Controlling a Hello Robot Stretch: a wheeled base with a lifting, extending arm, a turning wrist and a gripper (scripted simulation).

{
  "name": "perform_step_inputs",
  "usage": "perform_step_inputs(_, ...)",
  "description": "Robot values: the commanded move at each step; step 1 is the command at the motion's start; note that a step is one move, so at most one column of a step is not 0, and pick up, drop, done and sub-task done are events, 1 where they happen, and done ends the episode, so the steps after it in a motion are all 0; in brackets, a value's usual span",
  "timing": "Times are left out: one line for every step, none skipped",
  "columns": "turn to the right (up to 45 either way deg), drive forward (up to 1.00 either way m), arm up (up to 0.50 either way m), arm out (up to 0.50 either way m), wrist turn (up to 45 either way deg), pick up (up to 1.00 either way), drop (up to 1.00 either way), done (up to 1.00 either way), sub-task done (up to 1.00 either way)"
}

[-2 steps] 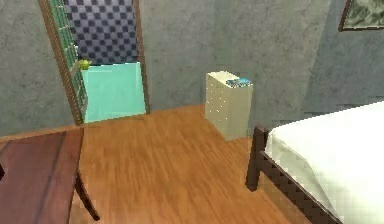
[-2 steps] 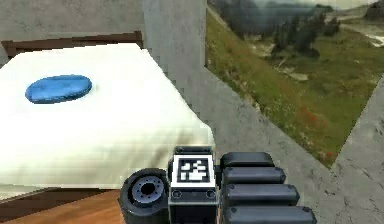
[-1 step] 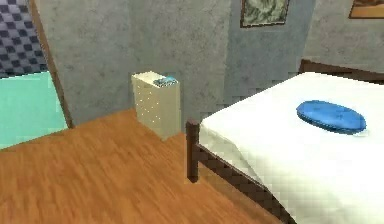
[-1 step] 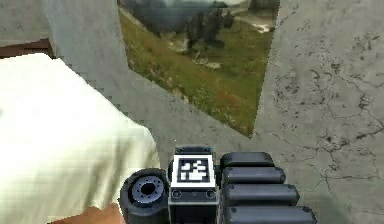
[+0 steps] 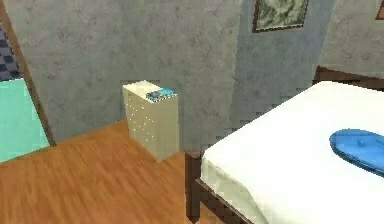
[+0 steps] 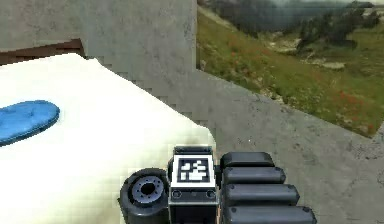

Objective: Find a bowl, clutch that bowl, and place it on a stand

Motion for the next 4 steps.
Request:
perform_step_inputs(-45.0, 0.0, 0.0, 0.0, 0.0, 0.0, 0.0, 0.0, 0.0)
perform_step_inputs(-3.0, 0.0, 0.0, 0.0, 0.0, 0.0, 0.0, 0.0, 0.0)
perform_step_inputs(0.0, 1.0, 0.0, 0.0, 0.0, 0.0, 0.0, 0.0, 0.0)
perform_step_inputs(0.0, 0.15, 0.0, 0.0, 0.0, 0.0, 0.0, 0.0, 0.0)
